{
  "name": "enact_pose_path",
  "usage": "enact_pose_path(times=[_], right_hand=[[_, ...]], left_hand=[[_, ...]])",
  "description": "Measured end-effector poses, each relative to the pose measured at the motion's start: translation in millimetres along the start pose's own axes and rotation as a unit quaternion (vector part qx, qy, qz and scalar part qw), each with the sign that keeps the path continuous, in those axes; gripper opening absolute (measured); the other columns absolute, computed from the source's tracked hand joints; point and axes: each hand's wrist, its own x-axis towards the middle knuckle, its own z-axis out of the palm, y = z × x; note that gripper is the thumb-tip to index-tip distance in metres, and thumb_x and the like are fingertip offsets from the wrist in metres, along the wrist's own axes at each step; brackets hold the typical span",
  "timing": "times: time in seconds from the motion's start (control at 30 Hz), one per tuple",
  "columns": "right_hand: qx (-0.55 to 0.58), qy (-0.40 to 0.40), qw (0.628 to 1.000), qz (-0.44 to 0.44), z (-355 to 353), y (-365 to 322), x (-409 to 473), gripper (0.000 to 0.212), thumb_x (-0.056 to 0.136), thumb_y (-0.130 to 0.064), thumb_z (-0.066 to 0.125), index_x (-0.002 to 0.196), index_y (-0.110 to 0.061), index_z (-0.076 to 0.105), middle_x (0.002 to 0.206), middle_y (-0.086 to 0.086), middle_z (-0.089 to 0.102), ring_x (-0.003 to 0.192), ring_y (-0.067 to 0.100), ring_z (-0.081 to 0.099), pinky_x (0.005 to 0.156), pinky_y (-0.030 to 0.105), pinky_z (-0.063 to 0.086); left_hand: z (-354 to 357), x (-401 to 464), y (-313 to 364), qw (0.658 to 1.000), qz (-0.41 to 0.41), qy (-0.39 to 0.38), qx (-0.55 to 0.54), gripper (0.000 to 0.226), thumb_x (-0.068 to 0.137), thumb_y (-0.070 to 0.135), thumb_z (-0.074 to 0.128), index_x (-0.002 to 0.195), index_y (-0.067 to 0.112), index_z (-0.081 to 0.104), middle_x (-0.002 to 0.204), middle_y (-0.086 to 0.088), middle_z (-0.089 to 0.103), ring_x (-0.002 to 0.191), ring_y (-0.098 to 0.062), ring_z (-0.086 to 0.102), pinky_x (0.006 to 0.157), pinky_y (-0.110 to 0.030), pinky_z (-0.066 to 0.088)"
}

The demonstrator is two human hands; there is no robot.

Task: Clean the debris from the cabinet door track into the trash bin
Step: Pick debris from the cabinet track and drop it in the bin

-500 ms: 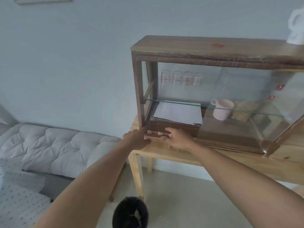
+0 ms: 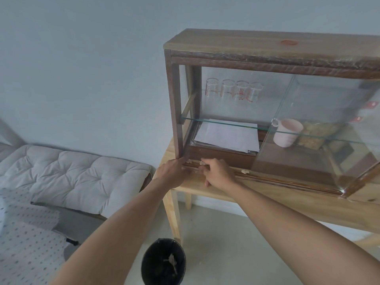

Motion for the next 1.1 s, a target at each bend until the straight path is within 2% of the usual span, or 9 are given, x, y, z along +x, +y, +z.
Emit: enact_pose_path(times=[0.13,0.2,0.3,0.4,0.53,0.8,0.93,1.03,1.1], right_hand=[[0.022,0.029,0.999,0.013,3.0,0.9,-0.7,0.041,0.106,-0.039,0.057,0.145,-0.030,0.067,0.059,-0.002,0.078,0.069,0.010,0.071,0.083,0.032,0.061],[0.038,0.044,0.998,0.018,3.4,1.3,-0.5,0.037,0.107,-0.038,0.056,0.141,-0.029,0.071,0.059,-0.001,0.077,0.063,0.005,0.064,0.079,0.032,0.060],[0.065,0.060,0.996,0.028,3.4,0.8,-0.8,0.033,0.107,-0.038,0.059,0.134,-0.028,0.076,0.057,0.000,0.077,0.063,0.005,0.067,0.075,0.030,0.058],[0.095,0.069,0.992,0.037,4.0,0.9,-1.3,0.027,0.106,-0.035,0.064,0.125,-0.027,0.080,0.056,-0.001,0.076,0.062,0.008,0.075,0.072,0.028,0.060],[0.123,0.076,0.989,0.039,6.1,3.3,-0.9,0.021,0.104,-0.033,0.067,0.118,-0.025,0.081,0.055,-0.001,0.076,0.058,0.009,0.076,0.077,0.036,0.065],[0.147,0.084,0.985,0.032,5.0,5.7,-3.7,0.016,0.102,-0.032,0.070,0.110,-0.023,0.082,0.051,-0.001,0.073,0.052,0.006,0.068,0.072,0.034,0.062],[0.154,0.085,0.984,0.021,3.3,3.0,-7.9,0.015,0.102,-0.032,0.071,0.109,-0.024,0.081,0.052,-0.003,0.074,0.056,0.005,0.069,0.074,0.033,0.062],[0.159,0.077,0.984,0.013,4.2,0.0,-12.1,0.014,0.101,-0.033,0.071,0.108,-0.026,0.081,0.053,-0.004,0.074,0.059,0.006,0.073,0.075,0.032,0.062],[0.161,0.071,0.984,0.008,6.8,-2.6,-15.7,0.014,0.101,-0.033,0.071,0.106,-0.025,0.081,0.052,-0.005,0.074,0.064,0.007,0.074,0.078,0.032,0.061]], left_hand=[[0.7,-1.0,-2.6,0.999,0.001,0.039,-0.021,0.046,0.103,0.051,0.053,0.149,0.051,0.054,0.133,0.003,0.073,0.116,-0.033,0.066,0.080,-0.041,0.049],[1.4,-0.5,-3.0,0.998,-0.008,0.052,-0.033,0.042,0.104,0.050,0.053,0.145,0.050,0.060,0.130,0.002,0.074,0.115,-0.033,0.067,0.083,-0.042,0.052],[2.9,1.4,-4.0,0.995,-0.018,0.085,-0.043,0.034,0.105,0.053,0.053,0.133,0.047,0.071,0.119,-0.004,0.077,0.110,-0.036,0.068,0.083,-0.043,0.056],[3.7,2.9,-3.5,0.992,-0.024,0.107,-0.061,0.031,0.104,0.055,0.056,0.125,0.045,0.077,0.115,-0.003,0.079,0.105,-0.035,0.069,0.081,-0.043,0.058],[4.6,5.2,-3.2,0.986,-0.041,0.126,-0.097,0.024,0.101,0.052,0.064,0.118,0.047,0.080,0.109,0.005,0.080,0.102,-0.029,0.071,0.078,-0.039,0.058],[2.8,0.0,-2.2,0.979,-0.077,0.126,-0.144,0.027,0.100,0.056,0.065,0.121,0.046,0.080,0.110,0.008,0.080,0.104,-0.025,0.071,0.082,-0.042,0.061],[-1.7,-7.9,-4.6,0.977,-0.087,0.132,-0.140,0.027,0.100,0.055,0.065,0.121,0.045,0.080,0.099,0.006,0.079,0.097,-0.026,0.070,0.076,-0.040,0.060],[-6.2,-16.5,-6.7,0.975,-0.087,0.142,-0.147,0.027,0.100,0.054,0.065,0.121,0.044,0.080,0.082,0.013,0.071,0.088,-0.023,0.067,0.065,-0.034,0.049],[-8.9,-24.0,-9.3,0.975,-0.083,0.138,-0.152,0.026,0.101,0.052,0.066,0.121,0.044,0.080,0.082,0.013,0.072,0.087,-0.020,0.068,0.065,-0.033,0.053]])
